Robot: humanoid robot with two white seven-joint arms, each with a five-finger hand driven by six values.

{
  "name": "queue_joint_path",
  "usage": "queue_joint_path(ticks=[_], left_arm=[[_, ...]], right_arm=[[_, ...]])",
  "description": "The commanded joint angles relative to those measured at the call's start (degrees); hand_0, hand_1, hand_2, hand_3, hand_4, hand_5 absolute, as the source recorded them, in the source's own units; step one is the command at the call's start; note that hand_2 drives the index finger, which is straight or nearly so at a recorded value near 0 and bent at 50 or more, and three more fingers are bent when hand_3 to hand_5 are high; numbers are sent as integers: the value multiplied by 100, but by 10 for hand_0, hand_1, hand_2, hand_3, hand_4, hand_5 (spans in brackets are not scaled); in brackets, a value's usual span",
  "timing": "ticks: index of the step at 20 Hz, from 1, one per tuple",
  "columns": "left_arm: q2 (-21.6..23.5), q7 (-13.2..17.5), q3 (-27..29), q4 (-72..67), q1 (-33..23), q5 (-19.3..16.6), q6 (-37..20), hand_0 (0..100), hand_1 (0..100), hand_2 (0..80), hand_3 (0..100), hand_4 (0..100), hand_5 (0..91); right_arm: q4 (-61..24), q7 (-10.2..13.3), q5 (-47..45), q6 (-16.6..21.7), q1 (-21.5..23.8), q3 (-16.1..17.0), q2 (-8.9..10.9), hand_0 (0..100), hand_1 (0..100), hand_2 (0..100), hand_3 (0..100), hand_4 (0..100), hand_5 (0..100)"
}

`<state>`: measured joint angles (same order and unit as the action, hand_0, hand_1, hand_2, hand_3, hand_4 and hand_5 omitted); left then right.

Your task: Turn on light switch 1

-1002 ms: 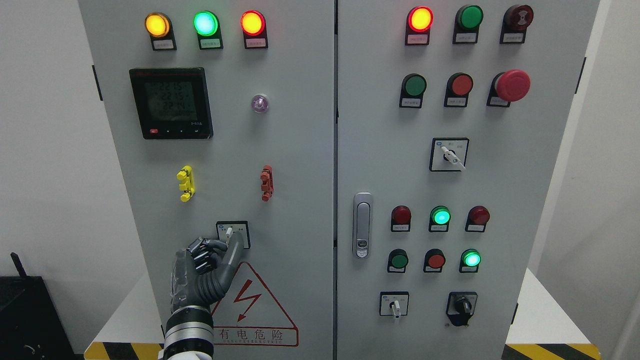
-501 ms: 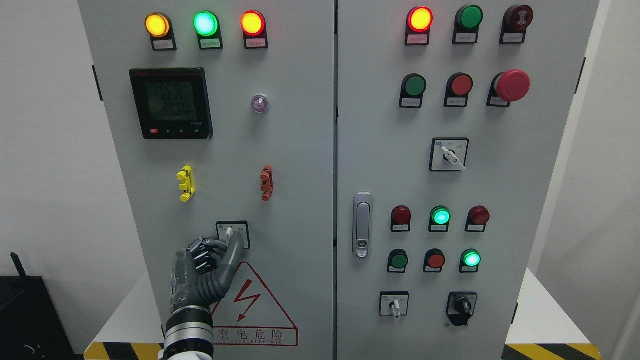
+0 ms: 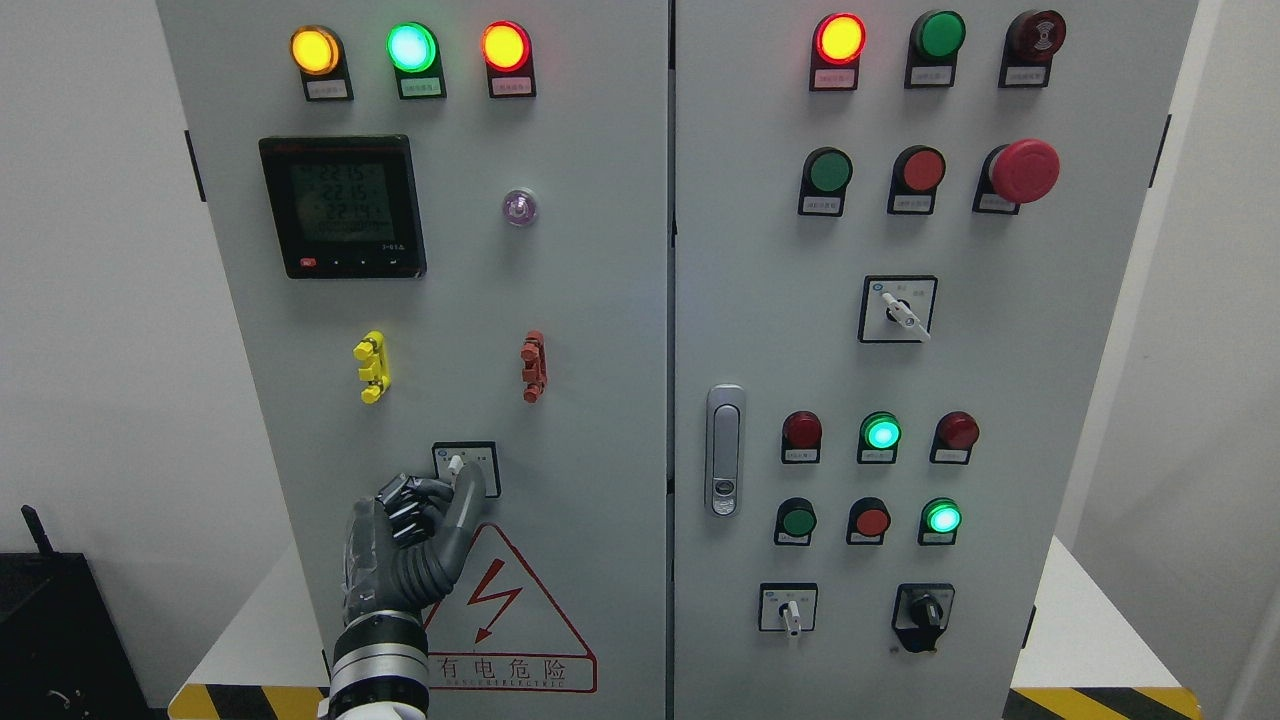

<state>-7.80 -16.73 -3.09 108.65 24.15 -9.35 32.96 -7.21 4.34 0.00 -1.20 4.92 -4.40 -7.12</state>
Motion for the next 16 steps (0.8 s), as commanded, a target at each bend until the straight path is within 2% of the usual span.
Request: queue_joint_path(ticks=[1, 12, 16], left_arm=[[-2, -5, -8, -2, 2, 3, 0, 511, 554, 633, 1000, 962, 889], [-29, -5, -34, -2, -7, 21, 0, 576, 528, 634, 1000, 967, 889], [-29, -5, -34, -11, -7, 21, 0, 500, 510, 636, 1000, 968, 889]], right_arm=[[0, -3, -141, -3, 0, 0, 0, 0, 0, 0, 0, 0, 0], [0, -3, -141, -3, 0, 0, 0, 0, 0, 0, 0, 0, 0], [0, -3, -141, -3, 0, 0, 0, 0, 0, 0, 0, 0, 0]])
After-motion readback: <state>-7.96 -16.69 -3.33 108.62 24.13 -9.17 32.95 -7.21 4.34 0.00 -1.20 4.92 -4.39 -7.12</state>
